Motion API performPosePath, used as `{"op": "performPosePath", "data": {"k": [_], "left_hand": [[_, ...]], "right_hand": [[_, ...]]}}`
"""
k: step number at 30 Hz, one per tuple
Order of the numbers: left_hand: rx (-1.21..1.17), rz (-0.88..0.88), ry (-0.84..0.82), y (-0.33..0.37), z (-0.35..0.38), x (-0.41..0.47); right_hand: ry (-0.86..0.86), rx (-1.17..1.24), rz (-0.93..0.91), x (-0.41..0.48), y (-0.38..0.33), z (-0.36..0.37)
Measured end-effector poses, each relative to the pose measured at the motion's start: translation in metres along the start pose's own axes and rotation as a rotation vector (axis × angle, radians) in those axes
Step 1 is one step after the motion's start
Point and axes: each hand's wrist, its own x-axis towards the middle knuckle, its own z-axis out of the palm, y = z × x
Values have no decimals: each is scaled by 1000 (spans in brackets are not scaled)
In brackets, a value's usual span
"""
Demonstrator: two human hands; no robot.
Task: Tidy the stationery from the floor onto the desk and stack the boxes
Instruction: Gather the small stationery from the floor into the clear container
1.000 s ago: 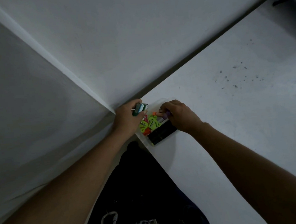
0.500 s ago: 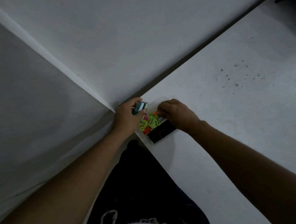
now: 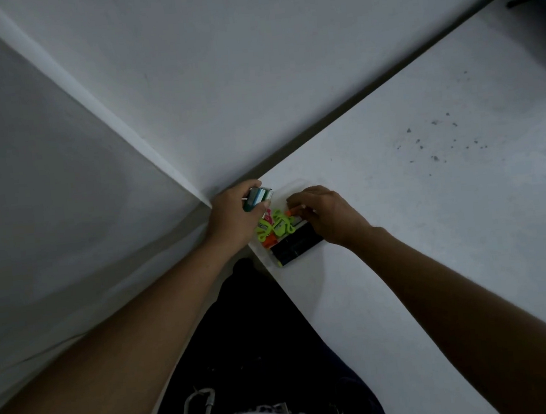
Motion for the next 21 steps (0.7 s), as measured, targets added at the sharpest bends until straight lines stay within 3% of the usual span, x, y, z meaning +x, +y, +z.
{"op": "performPosePath", "data": {"k": [8, 17, 21], "left_hand": [[-21, -7, -6, 0, 0, 0], [-13, -6, -10, 0, -1, 1], [-7, -3, -13, -1, -1, 1]], "right_hand": [[359, 182, 280, -3, 5, -3], [342, 100, 287, 1, -5, 6], [323, 60, 170, -9, -2, 5]]}}
